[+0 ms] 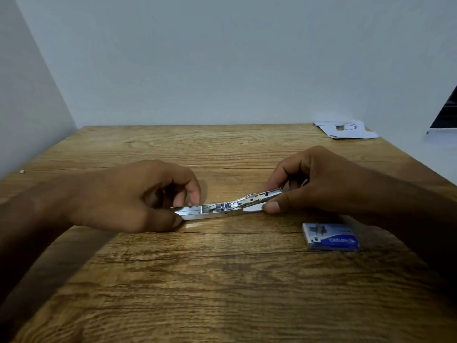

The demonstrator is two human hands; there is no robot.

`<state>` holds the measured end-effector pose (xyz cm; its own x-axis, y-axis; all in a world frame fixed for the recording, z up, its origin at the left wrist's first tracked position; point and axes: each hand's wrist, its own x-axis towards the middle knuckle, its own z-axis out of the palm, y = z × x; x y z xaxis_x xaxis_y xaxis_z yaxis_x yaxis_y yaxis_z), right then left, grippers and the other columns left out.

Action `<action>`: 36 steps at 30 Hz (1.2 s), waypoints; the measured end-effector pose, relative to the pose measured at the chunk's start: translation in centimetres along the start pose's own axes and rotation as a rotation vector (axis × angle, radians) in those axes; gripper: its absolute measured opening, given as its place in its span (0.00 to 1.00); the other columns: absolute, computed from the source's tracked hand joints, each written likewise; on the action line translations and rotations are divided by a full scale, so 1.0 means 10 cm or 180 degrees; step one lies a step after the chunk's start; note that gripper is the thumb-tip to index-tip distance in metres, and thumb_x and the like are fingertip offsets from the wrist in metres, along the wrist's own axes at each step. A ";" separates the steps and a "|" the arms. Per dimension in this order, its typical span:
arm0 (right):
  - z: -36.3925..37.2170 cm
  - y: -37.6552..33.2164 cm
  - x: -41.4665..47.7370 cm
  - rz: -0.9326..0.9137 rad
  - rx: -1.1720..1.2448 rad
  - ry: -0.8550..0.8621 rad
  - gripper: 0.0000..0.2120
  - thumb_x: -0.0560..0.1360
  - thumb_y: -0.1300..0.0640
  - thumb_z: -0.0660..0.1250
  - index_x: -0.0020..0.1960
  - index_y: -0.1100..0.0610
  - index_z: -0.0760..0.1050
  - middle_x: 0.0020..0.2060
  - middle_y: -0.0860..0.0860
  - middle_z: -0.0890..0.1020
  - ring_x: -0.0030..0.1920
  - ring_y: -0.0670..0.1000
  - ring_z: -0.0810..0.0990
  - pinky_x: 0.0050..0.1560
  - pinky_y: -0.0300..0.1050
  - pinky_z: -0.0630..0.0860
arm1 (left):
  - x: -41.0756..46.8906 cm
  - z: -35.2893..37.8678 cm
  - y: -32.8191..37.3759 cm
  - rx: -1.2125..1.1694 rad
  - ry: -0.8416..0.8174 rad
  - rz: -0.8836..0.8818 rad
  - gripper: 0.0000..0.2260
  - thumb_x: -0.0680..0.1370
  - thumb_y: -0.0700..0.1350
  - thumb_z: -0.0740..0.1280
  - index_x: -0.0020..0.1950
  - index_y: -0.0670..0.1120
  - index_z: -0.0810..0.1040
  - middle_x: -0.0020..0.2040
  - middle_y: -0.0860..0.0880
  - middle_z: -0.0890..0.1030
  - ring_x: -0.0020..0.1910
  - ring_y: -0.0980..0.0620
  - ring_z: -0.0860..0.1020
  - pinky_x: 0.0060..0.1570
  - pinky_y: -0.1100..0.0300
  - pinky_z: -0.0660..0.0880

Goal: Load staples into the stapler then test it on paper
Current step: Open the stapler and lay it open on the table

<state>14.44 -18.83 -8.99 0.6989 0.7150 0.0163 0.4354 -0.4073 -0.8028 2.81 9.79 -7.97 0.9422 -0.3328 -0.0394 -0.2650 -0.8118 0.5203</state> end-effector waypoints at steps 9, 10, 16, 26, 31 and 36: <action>0.00 0.05 0.03 -0.0145 0.0110 -0.0093 0.11 0.62 0.53 0.84 0.44 0.50 0.88 0.32 0.45 0.87 0.30 0.37 0.79 0.30 0.28 0.72 | 0.52 0.22 0.38 0.0069 0.0273 0.0246 0.11 0.77 0.49 0.73 0.58 0.58 0.79 0.46 0.55 0.82 0.41 0.55 0.81 0.38 0.64 0.77; -0.02 0.05 0.02 -0.0140 0.0118 -0.0141 0.12 0.61 0.51 0.83 0.44 0.49 0.88 0.33 0.45 0.88 0.32 0.37 0.80 0.31 0.28 0.73 | 0.56 0.22 0.40 -0.0097 0.0251 0.0235 0.11 0.77 0.47 0.74 0.58 0.56 0.79 0.45 0.53 0.82 0.39 0.53 0.81 0.37 0.59 0.78; -0.15 0.10 0.03 0.0036 0.0410 -0.0363 0.17 0.58 0.53 0.81 0.47 0.54 0.88 0.40 0.55 0.90 0.40 0.49 0.86 0.40 0.35 0.83 | 0.55 0.35 0.35 -0.0576 0.0225 0.0417 0.13 0.77 0.46 0.74 0.59 0.54 0.78 0.41 0.49 0.82 0.32 0.44 0.80 0.32 0.56 0.75; -0.16 0.11 0.00 0.0070 0.0611 -0.0389 0.14 0.62 0.59 0.79 0.48 0.57 0.88 0.39 0.55 0.90 0.39 0.46 0.86 0.38 0.32 0.80 | 0.50 0.42 0.44 -0.0098 0.0379 0.0549 0.13 0.80 0.47 0.69 0.62 0.61 0.78 0.47 0.53 0.81 0.32 0.51 0.80 0.31 0.58 0.76; -0.16 0.10 0.00 0.0063 0.0591 -0.0384 0.14 0.64 0.58 0.79 0.49 0.57 0.87 0.43 0.57 0.90 0.42 0.50 0.87 0.42 0.35 0.82 | 0.47 0.47 0.47 0.0138 0.0541 0.0650 0.13 0.79 0.48 0.70 0.62 0.59 0.77 0.46 0.56 0.79 0.35 0.54 0.79 0.33 0.62 0.75; -0.15 0.09 0.00 0.0079 0.0578 -0.0432 0.11 0.64 0.58 0.78 0.47 0.55 0.88 0.42 0.55 0.90 0.41 0.48 0.86 0.40 0.34 0.82 | 0.49 0.48 0.46 0.0090 0.0583 0.0584 0.13 0.78 0.47 0.70 0.61 0.58 0.77 0.46 0.55 0.80 0.32 0.54 0.79 0.30 0.68 0.70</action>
<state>15.72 -20.02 -8.77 0.6201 0.7809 -0.0752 0.3011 -0.3254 -0.8964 5.20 2.11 -9.91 0.8986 -0.3854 0.2099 -0.4381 -0.7599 0.4803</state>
